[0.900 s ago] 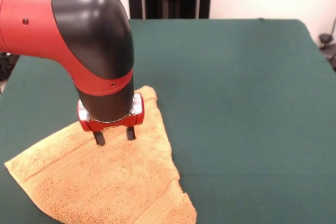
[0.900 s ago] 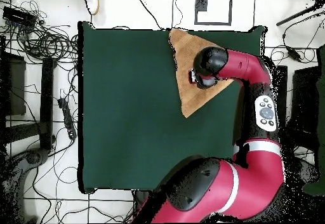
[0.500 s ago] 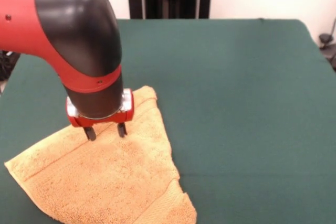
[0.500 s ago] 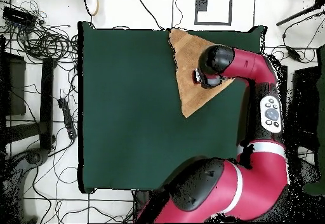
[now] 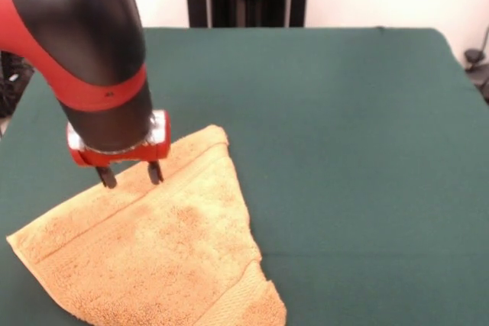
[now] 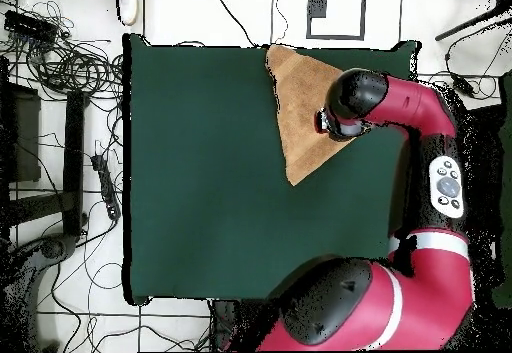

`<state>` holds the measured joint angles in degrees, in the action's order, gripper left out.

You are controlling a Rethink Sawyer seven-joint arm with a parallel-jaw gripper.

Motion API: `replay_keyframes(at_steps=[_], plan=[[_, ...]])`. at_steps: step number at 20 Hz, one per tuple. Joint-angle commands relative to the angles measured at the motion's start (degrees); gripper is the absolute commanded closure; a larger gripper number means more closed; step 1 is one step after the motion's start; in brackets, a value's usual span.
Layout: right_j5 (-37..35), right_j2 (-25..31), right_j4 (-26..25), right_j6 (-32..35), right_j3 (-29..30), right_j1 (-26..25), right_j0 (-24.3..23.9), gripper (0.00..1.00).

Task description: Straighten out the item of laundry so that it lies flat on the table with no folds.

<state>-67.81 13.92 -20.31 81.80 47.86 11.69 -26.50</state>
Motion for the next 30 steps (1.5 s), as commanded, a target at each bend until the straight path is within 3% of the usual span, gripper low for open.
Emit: replay_keyframes(at_steps=[1,8,11,15,21,26,30], plan=[[8.7,0.9,1.1,1.4,19.8,6.3,-1.4,0.00],[15.9,1.9,2.0,5.7,30.3,10.6,-2.6,0.00],[17.3,1.7,2.0,7.5,29.7,10.3,-1.8,0.00],[10.4,2.0,3.7,6.0,25.4,11.1,-0.8,0.00],[-9.3,2.0,5.3,3.5,11.8,10.3,1.5,0.00],[-21.0,3.9,3.8,1.5,-2.6,4.3,2.9,0.00],[-22.1,5.5,1.8,0.2,-11.9,-2.2,3.6,0.00]])
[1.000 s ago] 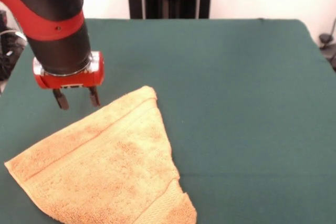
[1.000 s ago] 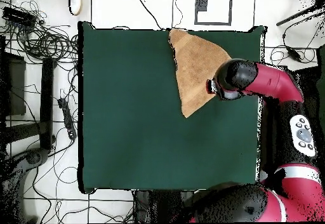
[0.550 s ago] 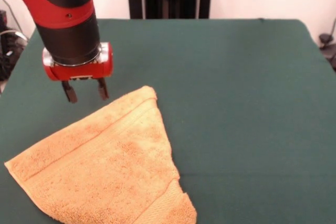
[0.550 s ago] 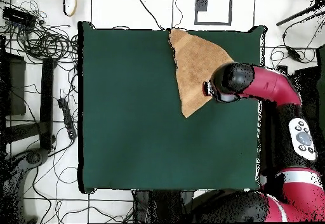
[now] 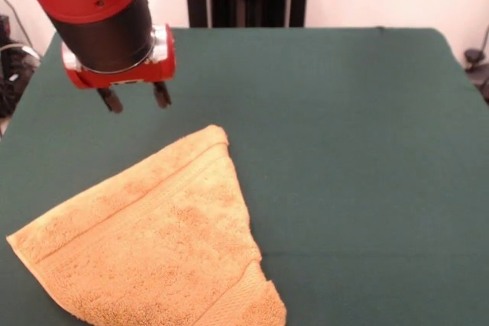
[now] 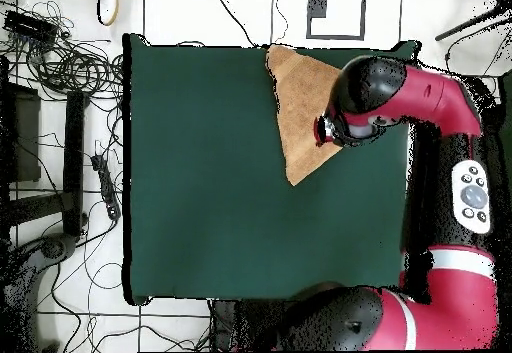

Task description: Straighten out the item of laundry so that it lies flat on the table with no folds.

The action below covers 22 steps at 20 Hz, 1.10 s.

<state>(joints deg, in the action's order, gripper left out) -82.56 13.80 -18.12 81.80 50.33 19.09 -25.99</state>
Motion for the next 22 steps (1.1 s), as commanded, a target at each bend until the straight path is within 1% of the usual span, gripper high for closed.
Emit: replay_keyframes(at_steps=[1,2,3,6,9,11,13,19,22], plan=[[-5.4,6.1,-0.1,0.9,-15.5,-11.5,3.1,0.00],[-2.9,6.6,-0.1,1.5,-16.5,-13.2,3.2,0.00],[-2.3,6.9,-0.3,1.6,-18.1,-15.0,3.4,0.00],[-3.1,6.8,-3.1,1.6,-24.3,-19.8,4.9,0.00],[-3.8,6.4,-5.9,0.5,-29.4,-23.2,6.1,0.00],[-3.0,6.3,-7.1,-0.4,-31.1,-24.5,6.5,0.00],[-2.7,6.7,-7.1,-1.1,-32.0,-25.3,6.6,0.00],[-4.7,7.3,-7.4,2.1,-35.1,-27.7,7.6,0.00],[-1.3,6.4,-6.7,3.9,-34.1,-28.4,7.9,0.00]])
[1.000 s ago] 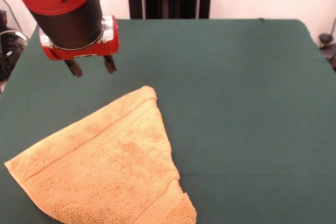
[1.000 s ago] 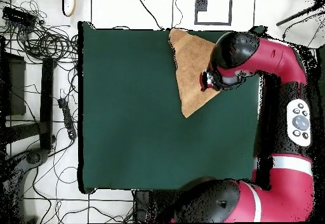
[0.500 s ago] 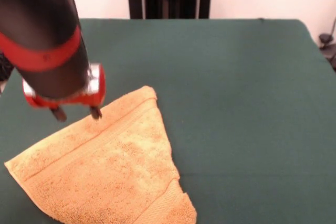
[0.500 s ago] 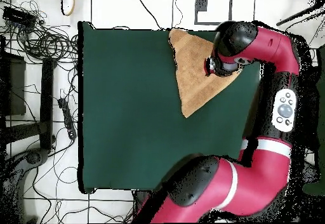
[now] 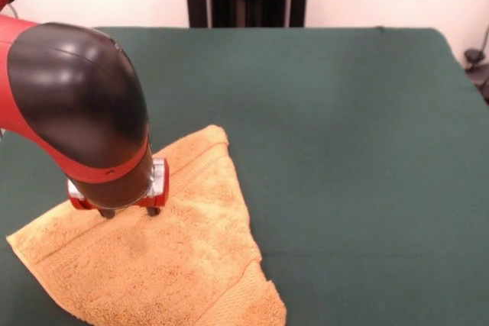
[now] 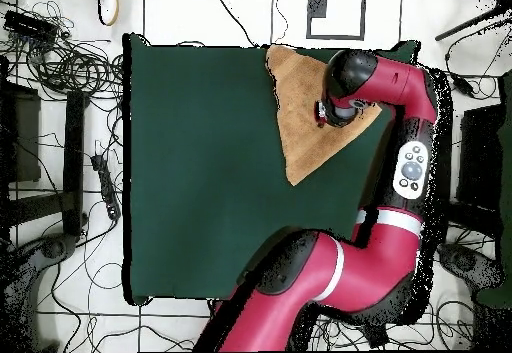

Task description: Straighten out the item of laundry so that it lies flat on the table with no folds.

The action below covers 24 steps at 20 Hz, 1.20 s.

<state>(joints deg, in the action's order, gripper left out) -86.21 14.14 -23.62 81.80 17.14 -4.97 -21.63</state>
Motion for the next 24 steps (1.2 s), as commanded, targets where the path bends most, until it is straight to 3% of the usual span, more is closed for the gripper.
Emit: replay_keyframes(at_steps=[1,10,18,24], plan=[[3.6,5.9,-1.1,3.9,-0.7,-4.7,3.5,0.00],[10.6,4.6,1.9,5.8,3.9,-5.3,2.3,0.00],[9.1,4.6,2.4,6.2,4.2,-4.6,2.4,0.00],[8.6,3.0,4.2,7.6,9.3,-2.0,2.1,0.00]])
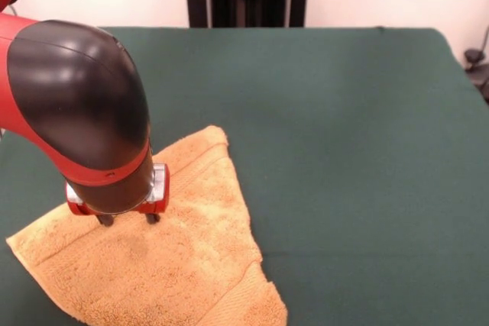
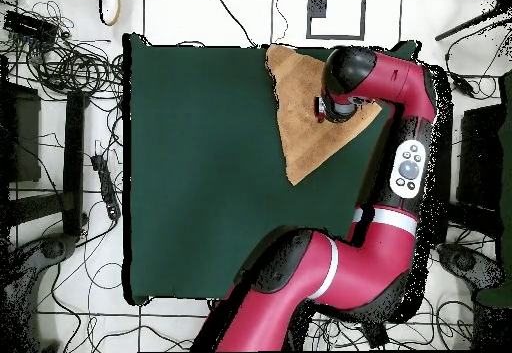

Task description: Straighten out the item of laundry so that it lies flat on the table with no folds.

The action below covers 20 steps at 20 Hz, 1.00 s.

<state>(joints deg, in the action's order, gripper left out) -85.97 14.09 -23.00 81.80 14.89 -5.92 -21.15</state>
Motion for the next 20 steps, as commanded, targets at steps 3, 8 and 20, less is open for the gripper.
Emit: replay_keyframes(at_steps=[3,8,20], plan=[[10.5,2.2,5.1,8.2,16.4,1.1,1.1,0.00],[16.1,0.7,6.9,6.6,27.9,7.1,-0.1,0.00],[21.8,0.1,7.8,3.4,43.8,16.8,-2.8,0.00]])
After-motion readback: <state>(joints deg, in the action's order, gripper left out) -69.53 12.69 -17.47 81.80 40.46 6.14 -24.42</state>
